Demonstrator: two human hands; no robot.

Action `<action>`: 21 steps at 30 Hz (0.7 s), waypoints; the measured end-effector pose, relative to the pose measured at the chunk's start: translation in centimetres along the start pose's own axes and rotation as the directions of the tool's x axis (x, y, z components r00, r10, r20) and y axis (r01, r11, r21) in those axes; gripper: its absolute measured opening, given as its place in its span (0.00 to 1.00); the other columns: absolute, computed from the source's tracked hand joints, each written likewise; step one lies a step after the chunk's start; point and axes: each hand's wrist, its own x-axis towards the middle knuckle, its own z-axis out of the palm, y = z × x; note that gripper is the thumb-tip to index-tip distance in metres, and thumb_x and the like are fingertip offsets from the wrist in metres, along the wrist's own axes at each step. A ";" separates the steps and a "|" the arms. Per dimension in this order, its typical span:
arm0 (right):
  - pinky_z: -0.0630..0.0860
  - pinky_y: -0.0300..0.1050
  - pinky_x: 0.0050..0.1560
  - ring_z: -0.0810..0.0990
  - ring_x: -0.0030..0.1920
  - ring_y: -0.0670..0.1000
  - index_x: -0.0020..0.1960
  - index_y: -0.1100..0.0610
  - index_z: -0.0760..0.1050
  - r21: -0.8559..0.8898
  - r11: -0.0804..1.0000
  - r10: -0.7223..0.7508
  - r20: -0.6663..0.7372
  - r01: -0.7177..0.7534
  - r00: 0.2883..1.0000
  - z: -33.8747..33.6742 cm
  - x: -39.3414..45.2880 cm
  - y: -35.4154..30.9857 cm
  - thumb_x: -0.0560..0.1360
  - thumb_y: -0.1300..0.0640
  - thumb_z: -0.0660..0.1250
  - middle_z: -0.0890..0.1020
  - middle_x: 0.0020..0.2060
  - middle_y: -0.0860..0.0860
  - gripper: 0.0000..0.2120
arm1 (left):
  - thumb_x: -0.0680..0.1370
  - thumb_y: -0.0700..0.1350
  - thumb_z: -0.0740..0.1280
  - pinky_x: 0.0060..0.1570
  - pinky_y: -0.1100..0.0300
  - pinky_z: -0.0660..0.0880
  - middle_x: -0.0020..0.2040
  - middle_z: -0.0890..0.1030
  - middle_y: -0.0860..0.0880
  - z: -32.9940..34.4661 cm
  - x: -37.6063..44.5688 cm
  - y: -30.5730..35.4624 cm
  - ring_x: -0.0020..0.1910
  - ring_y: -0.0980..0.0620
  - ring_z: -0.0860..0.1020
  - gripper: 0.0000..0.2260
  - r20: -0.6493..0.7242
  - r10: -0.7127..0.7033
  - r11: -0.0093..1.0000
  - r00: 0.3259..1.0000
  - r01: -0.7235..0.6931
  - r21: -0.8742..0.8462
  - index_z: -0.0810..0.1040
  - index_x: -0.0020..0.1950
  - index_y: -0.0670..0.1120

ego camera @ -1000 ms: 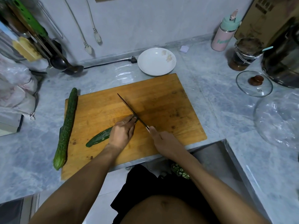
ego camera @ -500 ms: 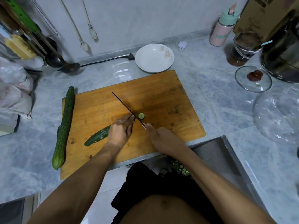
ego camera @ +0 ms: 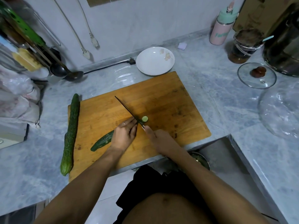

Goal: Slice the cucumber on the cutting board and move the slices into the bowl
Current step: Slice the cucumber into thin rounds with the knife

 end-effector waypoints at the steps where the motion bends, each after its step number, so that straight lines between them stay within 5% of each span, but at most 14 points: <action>1: 0.64 0.45 0.37 0.72 0.33 0.51 0.30 0.56 0.66 0.001 1.000 0.005 -0.005 -0.005 1.000 0.0 0.0 0.0 0.83 0.38 0.44 0.73 0.29 0.53 0.32 | 0.79 0.43 0.64 0.57 0.56 0.76 0.61 0.81 0.44 -0.1 0.0 0.1 0.57 0.44 0.80 0.13 -0.004 0.007 1.000 1.000 -0.007 0.003 0.82 0.59 0.41; 5: 0.66 0.44 0.36 0.70 0.30 0.52 0.33 0.57 0.67 0.080 0.996 0.034 0.010 -0.035 0.999 -1.3 0.3 0.2 0.80 0.33 0.45 0.70 0.29 0.55 0.32 | 0.78 0.41 0.69 0.54 0.54 0.78 0.59 0.82 0.47 -0.1 -0.2 0.1 0.57 0.47 0.81 0.11 -0.056 0.071 0.989 0.996 -0.064 0.131 0.83 0.60 0.46; 13: 0.66 0.39 0.29 0.69 0.22 0.46 0.37 0.58 0.71 0.223 0.971 0.076 0.060 -0.088 0.995 -3.3 -2.2 1.4 0.80 0.32 0.47 0.71 0.25 0.50 0.32 | 0.75 0.39 0.70 0.54 0.61 0.76 0.58 0.83 0.49 -0.2 -0.1 1.5 0.56 0.49 0.81 0.12 -0.115 -0.104 0.993 0.988 0.098 -0.059 0.84 0.58 0.45; 17: 0.63 0.43 0.34 0.67 0.26 0.50 0.33 0.56 0.66 0.108 0.994 -0.002 -0.066 0.009 0.998 -4.4 -2.7 2.0 0.80 0.32 0.48 0.68 0.25 0.52 0.31 | 0.76 0.41 0.70 0.55 0.59 0.75 0.60 0.82 0.50 -0.8 0.3 1.5 0.58 0.48 0.79 0.13 -0.057 -0.146 0.987 0.988 0.141 -0.081 0.83 0.60 0.47; 21: 0.59 0.46 0.32 0.64 0.25 0.50 0.30 0.57 0.65 -0.041 0.997 -0.069 -0.165 0.063 0.984 -5.9 -2.5 3.4 0.80 0.34 0.50 0.66 0.24 0.53 0.31 | 0.76 0.45 0.69 0.55 0.54 0.75 0.63 0.80 0.49 -1.3 2.0 2.3 0.60 0.45 0.77 0.14 0.055 -0.006 0.997 0.998 0.002 0.074 0.82 0.61 0.47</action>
